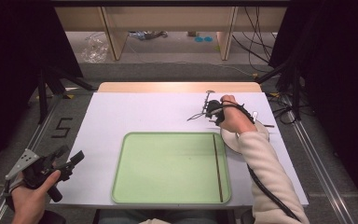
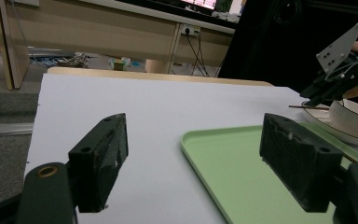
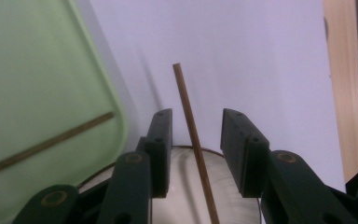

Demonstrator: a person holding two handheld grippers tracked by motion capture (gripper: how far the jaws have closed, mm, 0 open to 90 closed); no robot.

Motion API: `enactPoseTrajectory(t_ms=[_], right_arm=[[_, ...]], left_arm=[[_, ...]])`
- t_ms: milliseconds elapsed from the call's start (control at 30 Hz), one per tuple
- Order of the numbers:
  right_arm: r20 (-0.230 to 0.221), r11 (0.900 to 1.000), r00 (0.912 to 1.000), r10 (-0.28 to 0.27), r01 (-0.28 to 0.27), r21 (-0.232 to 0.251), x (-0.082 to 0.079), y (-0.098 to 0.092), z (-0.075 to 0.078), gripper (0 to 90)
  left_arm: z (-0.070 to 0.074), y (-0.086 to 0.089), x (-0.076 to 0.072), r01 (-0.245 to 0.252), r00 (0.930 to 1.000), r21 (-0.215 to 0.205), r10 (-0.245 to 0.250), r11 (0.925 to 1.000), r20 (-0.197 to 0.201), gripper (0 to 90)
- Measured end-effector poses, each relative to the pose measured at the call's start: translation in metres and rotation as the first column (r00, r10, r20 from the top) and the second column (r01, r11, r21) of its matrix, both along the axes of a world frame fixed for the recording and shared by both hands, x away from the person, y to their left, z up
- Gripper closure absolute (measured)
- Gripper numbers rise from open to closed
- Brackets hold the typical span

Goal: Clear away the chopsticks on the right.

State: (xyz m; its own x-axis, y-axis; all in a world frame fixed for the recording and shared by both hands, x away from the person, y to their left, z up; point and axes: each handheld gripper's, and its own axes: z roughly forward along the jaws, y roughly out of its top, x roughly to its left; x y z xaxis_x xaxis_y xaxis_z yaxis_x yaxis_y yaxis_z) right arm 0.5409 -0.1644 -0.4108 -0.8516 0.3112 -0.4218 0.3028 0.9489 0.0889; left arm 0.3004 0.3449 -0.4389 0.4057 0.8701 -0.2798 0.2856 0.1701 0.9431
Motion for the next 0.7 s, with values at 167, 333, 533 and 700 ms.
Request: enactPoseTrajectory(t_ms=[167,333,533,700], right_arm=[[-0.013,1.0,0.9999,0.005,-0.005,-0.025,0.003,0.003,-0.01,66.7],[-0.023,0.999,0.9996,0.015,-0.016,-0.041,0.007,0.006,-0.018,67.2],[-0.023,0.999,0.9997,0.008,-0.009,-0.04,0.014,0.008,-0.025,70.7],[-0.014,0.999,0.9997,0.019,-0.02,-0.044,0.016,0.008,-0.027,77.1]], left_arm=[[0.0,0.0,0.0,-0.001,1.0,0.003,0.001,1.0,-0.005,23.4],[-0.001,0.0,0.001,0.016,0.9998,0.006,-0.016,0.9999,0.015,23.4],[0.0,0.001,0.001,0.012,0.9999,0.013,-0.012,0.9998,0.005,23.3],[-0.001,0.001,0.001,0.015,0.9998,0.006,-0.015,0.9999,0.013,23.3]])
